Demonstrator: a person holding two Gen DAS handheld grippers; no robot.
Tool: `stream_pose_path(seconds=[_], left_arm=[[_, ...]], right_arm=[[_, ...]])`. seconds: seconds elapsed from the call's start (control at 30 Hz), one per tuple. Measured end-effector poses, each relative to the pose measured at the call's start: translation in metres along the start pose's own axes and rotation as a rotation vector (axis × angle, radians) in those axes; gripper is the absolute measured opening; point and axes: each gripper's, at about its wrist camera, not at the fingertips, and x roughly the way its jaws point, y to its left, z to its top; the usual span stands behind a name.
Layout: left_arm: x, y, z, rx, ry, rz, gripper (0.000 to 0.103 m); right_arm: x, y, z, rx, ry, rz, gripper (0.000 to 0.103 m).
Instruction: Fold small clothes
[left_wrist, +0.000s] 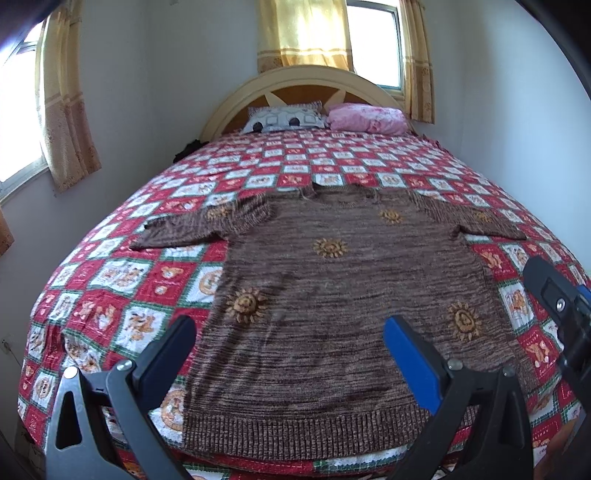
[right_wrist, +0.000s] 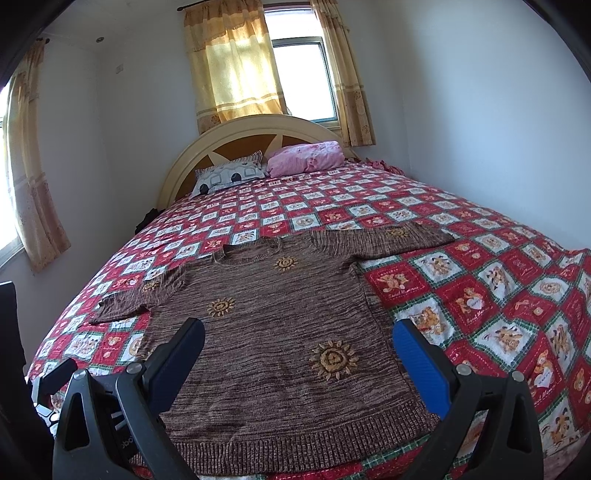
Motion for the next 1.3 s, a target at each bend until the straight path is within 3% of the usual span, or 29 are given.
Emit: stream_pose_path(seconds=[0.2,0.33,0.47,0.53,0.6,0.8,0.9,1.03,1.1,1.3], left_arm=[[0.041,0.004,-0.007,0.004,0.088,-0.031,0.103],[0.067,0.013,-0.001,0.002,0.091,0.005,0.103],[0.09,0.024,0.023,-0.025,0.069,-0.01,0.103],[0.097,0.026,0.035,-0.024,0.049,-0.016,0.103],[0.11,0.027,0.05,-0.016,0.044,-0.004,0.103],[0.147,0.03,0.082,-0.03,0.047,0.032,0.103],[0.162,0.029,0.092,-0.024,0.041,0.031,0.103],[0.192,0.029,0.106,-0.018,0.073,0.01,0.103],[0.206,0.03,0.11,-0.039,0.083,-0.006,0.103],[0.235,0.029,0.103,-0.068,0.111,0.028,0.103]], right_arm=[[0.036,-0.019,-0.006,0.004,0.052,-0.023,0.102],[0.066,-0.047,-0.005,0.066,0.11,-0.01,0.102],[0.093,-0.084,0.01,0.158,0.123,-0.018,0.101],[0.105,-0.098,0.025,0.178,0.116,-0.022,0.091],[0.118,-0.105,0.045,0.141,0.099,-0.033,0.068],[0.159,-0.096,0.086,0.026,0.095,-0.039,0.061],[0.18,-0.105,0.099,0.033,0.09,-0.072,0.061],[0.224,-0.164,0.113,0.161,0.149,-0.159,0.061],[0.239,-0.192,0.115,0.195,0.166,-0.214,0.051],[0.285,-0.285,0.115,0.355,0.256,-0.341,0.048]])
